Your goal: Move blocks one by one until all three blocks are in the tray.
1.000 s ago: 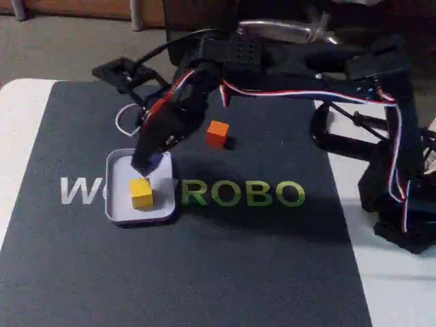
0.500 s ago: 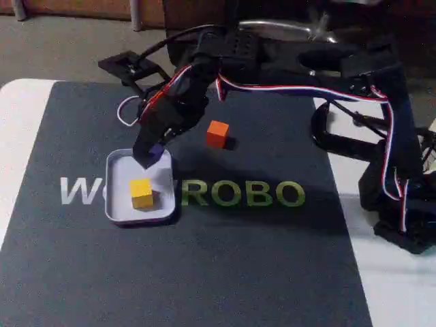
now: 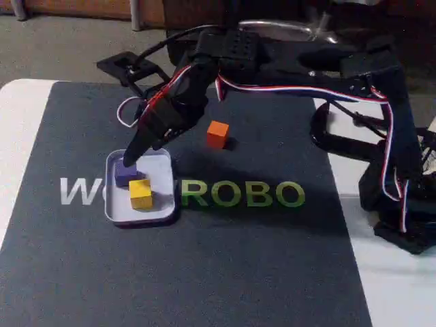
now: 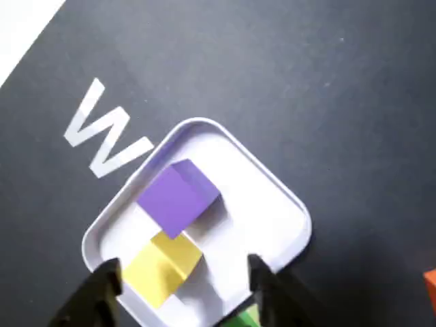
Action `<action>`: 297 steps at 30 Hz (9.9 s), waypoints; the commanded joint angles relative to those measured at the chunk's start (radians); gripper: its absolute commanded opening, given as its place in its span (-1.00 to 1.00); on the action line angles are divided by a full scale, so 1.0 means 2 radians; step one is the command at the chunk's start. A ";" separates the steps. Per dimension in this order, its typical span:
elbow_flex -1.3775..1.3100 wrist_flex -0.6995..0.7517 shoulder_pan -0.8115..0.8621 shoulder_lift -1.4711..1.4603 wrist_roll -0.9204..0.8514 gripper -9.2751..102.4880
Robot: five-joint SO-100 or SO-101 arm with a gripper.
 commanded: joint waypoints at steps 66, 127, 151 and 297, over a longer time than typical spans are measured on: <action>0.243 -0.021 0.191 0.136 -0.275 -0.39; -0.028 -0.028 -0.003 0.019 -0.063 -0.98; -0.046 0.011 0.026 -0.016 -0.104 -0.80; 1.023 0.104 -0.107 1.146 -0.319 -0.97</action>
